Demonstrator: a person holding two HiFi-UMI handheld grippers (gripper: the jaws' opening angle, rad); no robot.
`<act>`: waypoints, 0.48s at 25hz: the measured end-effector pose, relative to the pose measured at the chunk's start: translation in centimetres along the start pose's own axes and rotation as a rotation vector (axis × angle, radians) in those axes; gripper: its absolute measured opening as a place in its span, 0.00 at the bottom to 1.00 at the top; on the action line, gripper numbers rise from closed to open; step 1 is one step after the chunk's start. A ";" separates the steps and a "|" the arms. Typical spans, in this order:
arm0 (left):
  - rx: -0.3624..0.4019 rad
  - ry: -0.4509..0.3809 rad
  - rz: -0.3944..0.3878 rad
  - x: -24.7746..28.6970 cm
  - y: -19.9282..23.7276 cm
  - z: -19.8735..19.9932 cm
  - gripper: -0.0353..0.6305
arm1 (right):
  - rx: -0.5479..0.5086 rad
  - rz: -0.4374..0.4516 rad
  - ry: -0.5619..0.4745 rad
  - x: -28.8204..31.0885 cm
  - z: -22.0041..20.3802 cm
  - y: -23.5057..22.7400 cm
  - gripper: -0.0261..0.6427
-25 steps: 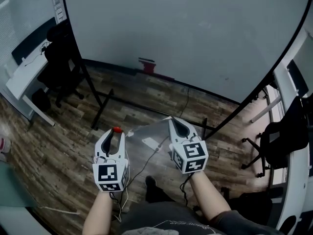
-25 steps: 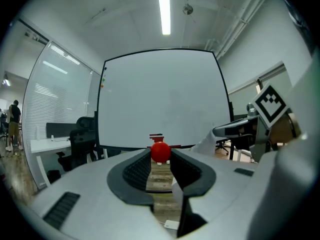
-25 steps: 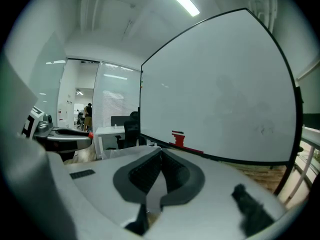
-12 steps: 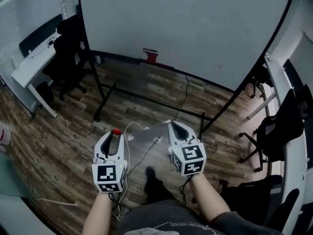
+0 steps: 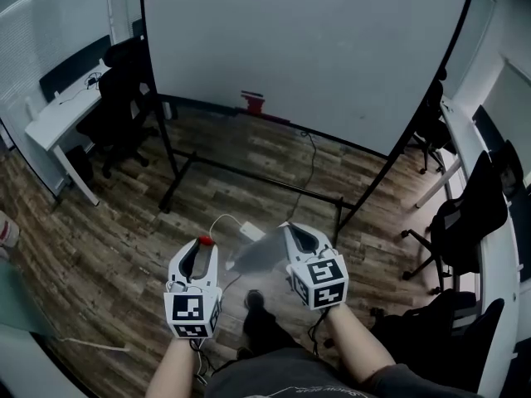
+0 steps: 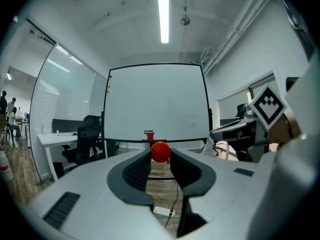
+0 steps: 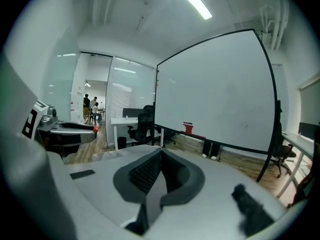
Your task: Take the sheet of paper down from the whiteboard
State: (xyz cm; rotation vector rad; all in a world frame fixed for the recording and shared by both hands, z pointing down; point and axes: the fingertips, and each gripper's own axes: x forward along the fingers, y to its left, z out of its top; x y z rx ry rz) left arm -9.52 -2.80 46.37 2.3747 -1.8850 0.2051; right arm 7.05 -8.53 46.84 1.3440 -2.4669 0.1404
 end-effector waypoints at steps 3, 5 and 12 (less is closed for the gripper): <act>-0.001 -0.005 0.008 -0.8 -0.4 0.2 0.24 | 0.008 0.006 -0.009 -0.9 0.0 0.4 0.07; 0.002 -0.010 0.009 -1.2 -0.6 0.3 0.24 | 0.012 0.008 -0.017 -1.2 0.2 0.7 0.07; 0.006 -0.016 0.019 -2.7 -1.1 0.8 0.24 | 0.000 0.011 -0.032 -2.4 0.3 1.1 0.07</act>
